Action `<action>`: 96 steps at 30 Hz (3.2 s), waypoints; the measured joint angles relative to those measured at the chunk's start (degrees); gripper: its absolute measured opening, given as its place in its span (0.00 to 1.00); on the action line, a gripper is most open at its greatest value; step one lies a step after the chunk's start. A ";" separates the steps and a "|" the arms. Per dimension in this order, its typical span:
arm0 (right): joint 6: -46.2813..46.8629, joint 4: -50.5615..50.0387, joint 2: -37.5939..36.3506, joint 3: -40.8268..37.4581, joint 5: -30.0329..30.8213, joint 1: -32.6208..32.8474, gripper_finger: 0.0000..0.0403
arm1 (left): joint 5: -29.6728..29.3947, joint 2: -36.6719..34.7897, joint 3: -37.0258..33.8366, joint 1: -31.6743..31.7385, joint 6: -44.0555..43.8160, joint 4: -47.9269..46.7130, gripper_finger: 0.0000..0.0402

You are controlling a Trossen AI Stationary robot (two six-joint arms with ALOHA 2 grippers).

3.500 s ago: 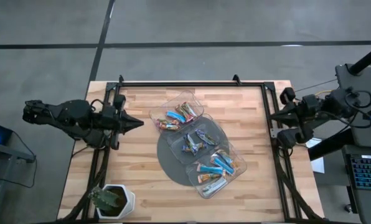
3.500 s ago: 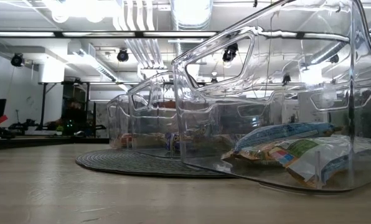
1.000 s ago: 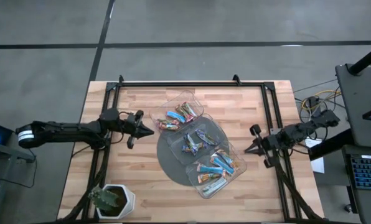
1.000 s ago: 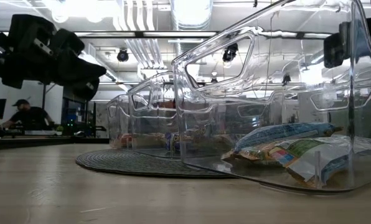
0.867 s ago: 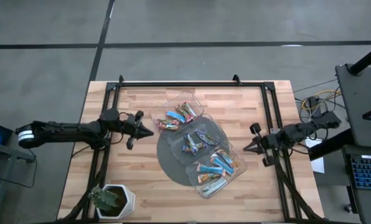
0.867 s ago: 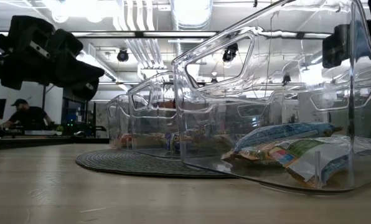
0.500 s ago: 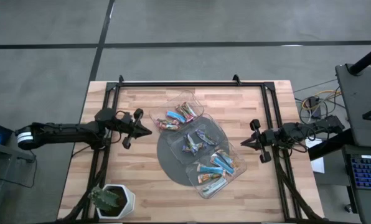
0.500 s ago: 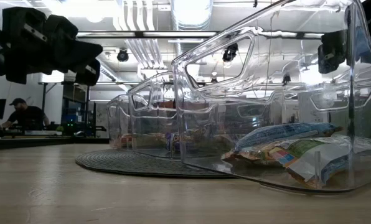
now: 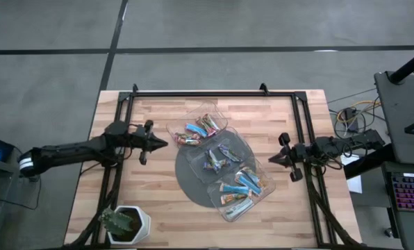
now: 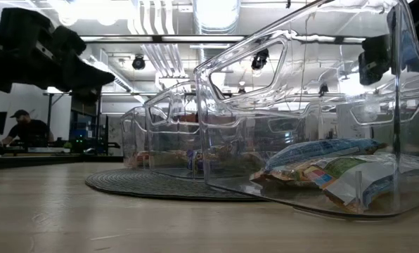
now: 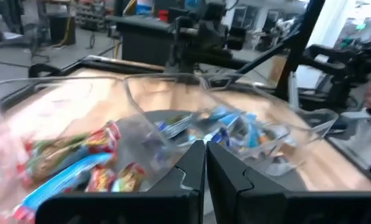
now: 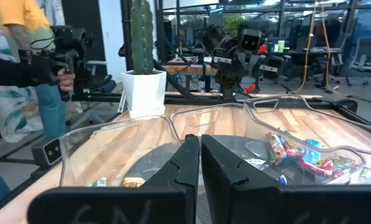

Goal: Pick and place Granola Bars by type
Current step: Return to Home Position

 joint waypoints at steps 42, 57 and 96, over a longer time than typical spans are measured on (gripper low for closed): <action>2.22 0.42 0.61 0.04 -11.31 -21.91 0.02 | -11.85 -20.40 0.77 -0.72 0.55 -19.04 0.00; 2.94 0.34 3.03 0.04 -8.89 -22.57 0.02 | -14.40 -20.38 0.61 -1.25 -3.92 -19.14 0.00; 10.06 -0.03 3.50 0.04 -8.78 -22.52 0.02 | -18.05 -18.40 -2.18 -16.85 -6.81 -18.27 0.00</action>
